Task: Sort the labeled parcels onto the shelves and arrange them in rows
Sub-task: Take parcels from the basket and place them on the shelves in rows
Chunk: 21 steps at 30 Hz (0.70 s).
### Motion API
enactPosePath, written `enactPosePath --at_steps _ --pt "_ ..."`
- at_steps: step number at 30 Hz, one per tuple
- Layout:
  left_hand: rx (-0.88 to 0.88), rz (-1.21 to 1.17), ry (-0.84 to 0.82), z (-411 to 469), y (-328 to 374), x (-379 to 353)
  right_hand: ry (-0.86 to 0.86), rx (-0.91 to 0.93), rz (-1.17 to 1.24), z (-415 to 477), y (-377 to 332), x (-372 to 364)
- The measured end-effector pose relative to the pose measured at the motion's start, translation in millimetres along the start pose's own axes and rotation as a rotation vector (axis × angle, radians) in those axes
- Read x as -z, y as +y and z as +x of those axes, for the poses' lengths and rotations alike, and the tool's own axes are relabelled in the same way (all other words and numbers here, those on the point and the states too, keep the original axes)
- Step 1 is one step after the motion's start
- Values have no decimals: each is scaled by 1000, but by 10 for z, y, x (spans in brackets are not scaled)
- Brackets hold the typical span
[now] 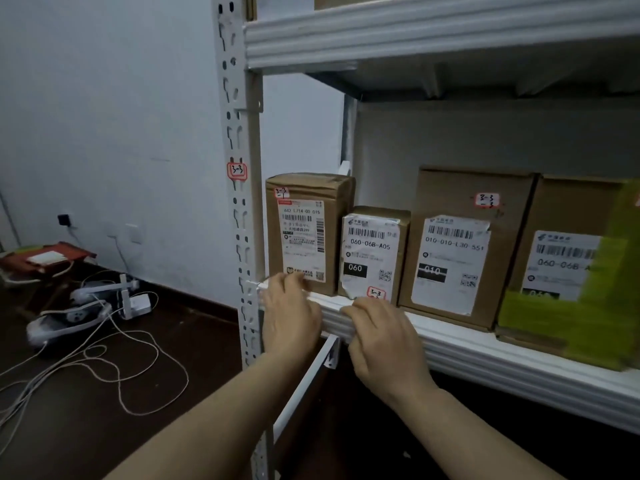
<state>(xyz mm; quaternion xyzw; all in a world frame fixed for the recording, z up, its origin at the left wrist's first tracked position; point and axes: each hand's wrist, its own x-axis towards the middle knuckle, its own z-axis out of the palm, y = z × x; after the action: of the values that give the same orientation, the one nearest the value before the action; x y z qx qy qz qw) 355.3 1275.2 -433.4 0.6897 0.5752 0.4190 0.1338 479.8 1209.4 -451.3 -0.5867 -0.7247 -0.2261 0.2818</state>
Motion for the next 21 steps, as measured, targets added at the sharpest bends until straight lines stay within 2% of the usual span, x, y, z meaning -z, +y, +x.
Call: enactPosePath --at_steps 2,4,10,13,21 --pt "-49 -15 7 -11 -23 -28 2 -75 -7 -35 21 -47" --pt "-52 -38 29 -4 -17 -52 -11 -74 -45 -60 58 -75" --pt "128 -67 100 91 37 -99 -35 -129 -103 35 84 -85" --pt "185 -15 80 167 87 -96 -39 -127 -150 60 89 -128" --pt "201 -34 19 257 82 -95 16 -104 -232 119 111 -217"
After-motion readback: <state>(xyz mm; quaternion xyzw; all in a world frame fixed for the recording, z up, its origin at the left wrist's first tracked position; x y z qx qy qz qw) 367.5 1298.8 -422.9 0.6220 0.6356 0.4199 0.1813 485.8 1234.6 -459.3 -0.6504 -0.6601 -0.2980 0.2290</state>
